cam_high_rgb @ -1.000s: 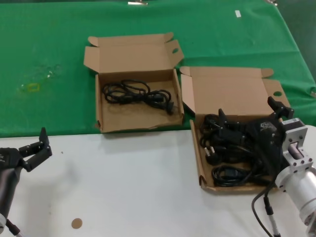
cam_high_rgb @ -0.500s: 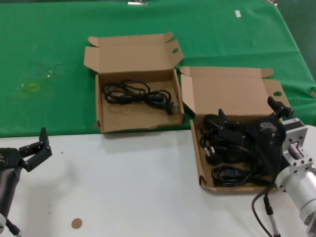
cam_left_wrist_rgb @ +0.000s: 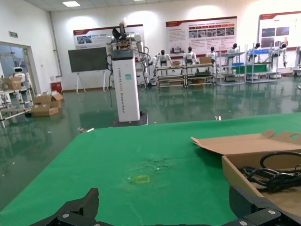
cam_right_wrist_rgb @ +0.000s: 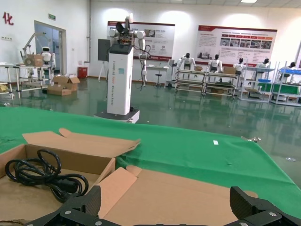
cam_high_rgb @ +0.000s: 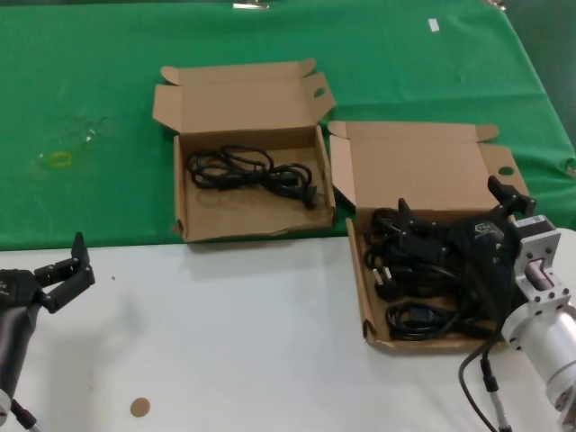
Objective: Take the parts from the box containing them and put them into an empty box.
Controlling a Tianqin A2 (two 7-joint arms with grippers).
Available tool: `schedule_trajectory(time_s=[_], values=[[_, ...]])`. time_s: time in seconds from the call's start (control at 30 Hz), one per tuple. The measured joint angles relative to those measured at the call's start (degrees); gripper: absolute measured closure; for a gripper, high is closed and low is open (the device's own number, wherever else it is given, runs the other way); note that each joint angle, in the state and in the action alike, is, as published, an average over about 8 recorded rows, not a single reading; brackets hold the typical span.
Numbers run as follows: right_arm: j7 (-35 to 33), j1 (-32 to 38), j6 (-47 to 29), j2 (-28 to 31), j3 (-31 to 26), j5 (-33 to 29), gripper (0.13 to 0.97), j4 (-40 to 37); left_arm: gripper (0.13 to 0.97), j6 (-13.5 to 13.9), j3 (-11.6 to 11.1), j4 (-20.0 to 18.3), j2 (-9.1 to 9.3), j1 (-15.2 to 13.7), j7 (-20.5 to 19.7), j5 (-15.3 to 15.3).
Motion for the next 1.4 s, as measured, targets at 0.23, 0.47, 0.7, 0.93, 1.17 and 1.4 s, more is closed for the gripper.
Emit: schedule_trajectory(time_s=[0.23,0.47,0.7,0.93,1.17,1.4], values=[[0.0,0.0,0.0,0.0,0.0,0.0,0.129,0.0,0.132,0.0,0.0,0.0,0.0,0.0,0.0,0.0],[0.0,0.0,0.0,0.0,0.0,0.0,0.129,0.0,0.132,0.0,0.0,0.0,0.0,0.0,0.0,0.0],[0.0,0.0,0.0,0.0,0.0,0.0,0.129,0.0,0.132,0.0,0.0,0.0,0.0,0.0,0.0,0.0],[0.0,0.0,0.0,0.0,0.0,0.0,0.129,0.0,0.132,0.0,0.0,0.0,0.0,0.0,0.0,0.0],[0.0,0.0,0.0,0.0,0.0,0.0,0.129,0.0,0.132,0.0,0.0,0.0,0.0,0.0,0.0,0.0],[0.0,0.0,0.0,0.0,0.0,0.0,0.129,0.0,0.132,0.0,0.0,0.0,0.0,0.0,0.0,0.0]])
